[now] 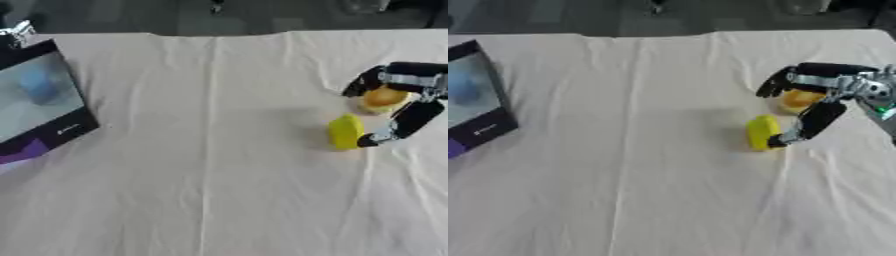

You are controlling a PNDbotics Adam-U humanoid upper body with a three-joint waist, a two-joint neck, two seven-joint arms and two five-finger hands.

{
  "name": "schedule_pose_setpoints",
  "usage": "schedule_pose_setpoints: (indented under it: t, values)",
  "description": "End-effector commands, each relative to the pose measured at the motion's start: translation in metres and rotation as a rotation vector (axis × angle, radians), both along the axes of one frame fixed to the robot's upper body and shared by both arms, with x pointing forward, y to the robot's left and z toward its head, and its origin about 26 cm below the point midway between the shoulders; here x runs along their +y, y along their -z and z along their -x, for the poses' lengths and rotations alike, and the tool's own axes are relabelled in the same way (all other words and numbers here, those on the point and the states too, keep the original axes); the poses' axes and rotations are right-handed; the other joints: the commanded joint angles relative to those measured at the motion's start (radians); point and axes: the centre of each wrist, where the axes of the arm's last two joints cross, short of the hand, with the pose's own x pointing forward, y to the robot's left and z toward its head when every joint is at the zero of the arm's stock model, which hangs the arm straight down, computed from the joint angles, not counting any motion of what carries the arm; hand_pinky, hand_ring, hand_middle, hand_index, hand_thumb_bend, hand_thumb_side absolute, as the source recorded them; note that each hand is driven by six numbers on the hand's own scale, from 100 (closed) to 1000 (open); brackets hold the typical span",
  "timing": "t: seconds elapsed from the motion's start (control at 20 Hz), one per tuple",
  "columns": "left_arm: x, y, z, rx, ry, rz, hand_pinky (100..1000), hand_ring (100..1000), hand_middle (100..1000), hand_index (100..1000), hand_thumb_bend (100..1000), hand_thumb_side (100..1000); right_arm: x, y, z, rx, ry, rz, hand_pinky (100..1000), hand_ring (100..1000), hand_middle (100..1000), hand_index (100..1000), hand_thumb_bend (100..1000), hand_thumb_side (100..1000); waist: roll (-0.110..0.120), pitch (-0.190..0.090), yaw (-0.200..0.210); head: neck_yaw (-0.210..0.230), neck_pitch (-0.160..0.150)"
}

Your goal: Pick up the objects with one hand, pass them to the other hand, and then place them into the box on the other side of the table.

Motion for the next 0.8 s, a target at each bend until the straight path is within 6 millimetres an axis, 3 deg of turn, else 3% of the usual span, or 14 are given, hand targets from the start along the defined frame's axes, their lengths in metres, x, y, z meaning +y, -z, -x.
schedule_pose_setpoints:
  t: [0.05,0.55,0.8]
  values:
    - [0.002,-0.013,0.001,-0.027,0.003,-0.016,831,822,796,795,565,535,-0.006,-0.004,-0.005,-0.034,0.032,0.042,882,829,768,831,606,301,-0.001,0.005,0.002,-0.006,-0.002]
    - [0.002,-0.012,0.001,-0.025,-0.001,-0.006,831,823,796,794,561,539,-0.011,0.019,-0.017,0.029,0.035,0.075,877,803,739,812,599,289,0.005,0.011,0.006,-0.01,-0.002]
    - [0.002,-0.012,0.002,-0.027,-0.001,-0.002,831,822,795,793,564,541,-0.013,0.029,-0.023,0.043,0.059,0.117,870,783,711,788,564,238,0.007,0.014,0.009,-0.012,-0.002]
